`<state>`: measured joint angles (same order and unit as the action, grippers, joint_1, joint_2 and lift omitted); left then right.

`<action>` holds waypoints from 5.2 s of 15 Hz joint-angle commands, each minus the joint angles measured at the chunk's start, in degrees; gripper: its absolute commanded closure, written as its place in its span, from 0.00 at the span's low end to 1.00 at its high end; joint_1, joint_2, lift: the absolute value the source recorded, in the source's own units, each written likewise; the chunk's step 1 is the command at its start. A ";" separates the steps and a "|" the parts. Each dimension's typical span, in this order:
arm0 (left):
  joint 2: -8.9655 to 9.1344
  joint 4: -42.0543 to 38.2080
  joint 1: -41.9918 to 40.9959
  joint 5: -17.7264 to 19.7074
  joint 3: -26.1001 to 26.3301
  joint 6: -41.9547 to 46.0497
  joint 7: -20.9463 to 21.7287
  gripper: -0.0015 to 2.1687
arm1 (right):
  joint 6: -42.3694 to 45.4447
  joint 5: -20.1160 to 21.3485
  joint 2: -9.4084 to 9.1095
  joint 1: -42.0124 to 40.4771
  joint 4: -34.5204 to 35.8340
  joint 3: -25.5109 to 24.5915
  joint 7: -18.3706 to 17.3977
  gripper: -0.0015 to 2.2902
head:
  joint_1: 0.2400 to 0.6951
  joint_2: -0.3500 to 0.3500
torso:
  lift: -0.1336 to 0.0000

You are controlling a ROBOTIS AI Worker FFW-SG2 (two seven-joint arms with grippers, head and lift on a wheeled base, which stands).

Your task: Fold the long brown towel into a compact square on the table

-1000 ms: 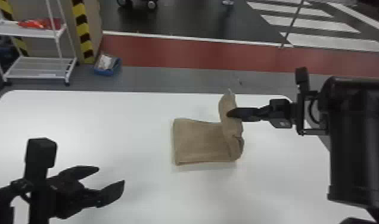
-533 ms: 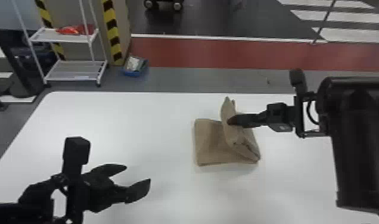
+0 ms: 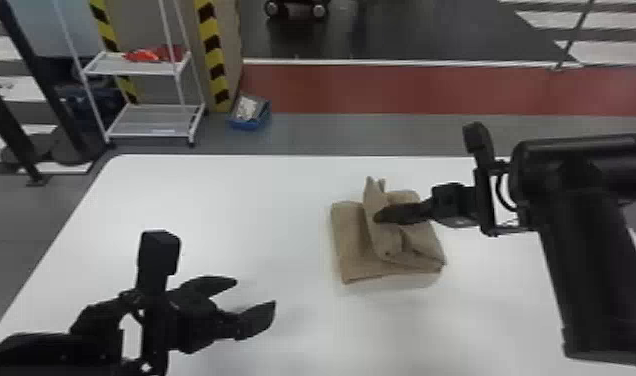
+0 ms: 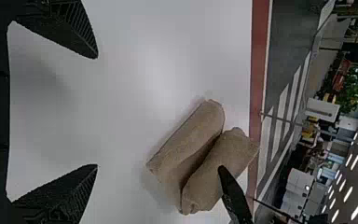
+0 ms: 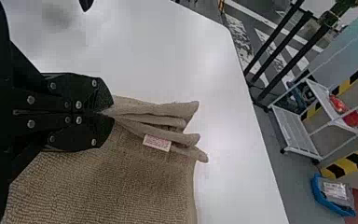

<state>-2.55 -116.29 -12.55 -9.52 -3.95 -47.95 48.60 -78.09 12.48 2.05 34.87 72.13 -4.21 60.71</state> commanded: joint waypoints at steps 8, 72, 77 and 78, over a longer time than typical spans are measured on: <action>0.09 -1.22 -0.02 0.38 -0.44 -0.17 0.09 0.02 | 0.08 0.18 -1.17 -0.60 -0.50 9.48 6.09 0.66 | 1.00 0.62 | 0.08; 0.09 34.47 28.89 -7.53 6.15 13.01 2.90 0.83 | 0.79 13.19 8.15 -25.91 33.25 8.96 17.61 0.88 | 1.00 0.44 | 0.08; -0.71 29.02 25.73 -7.71 4.30 10.37 5.36 0.83 | 0.79 14.68 6.48 -23.01 28.24 9.92 17.61 0.88 | 1.00 0.45 | 0.08; -0.88 28.23 25.29 -7.71 4.13 10.02 5.98 0.83 | 0.96 14.86 6.12 -22.39 27.27 10.10 17.61 0.88 | 1.00 0.47 | 0.08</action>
<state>-3.19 -86.79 13.46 -17.22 0.48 -37.23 54.22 -77.24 27.10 8.71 11.64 100.63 5.72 77.96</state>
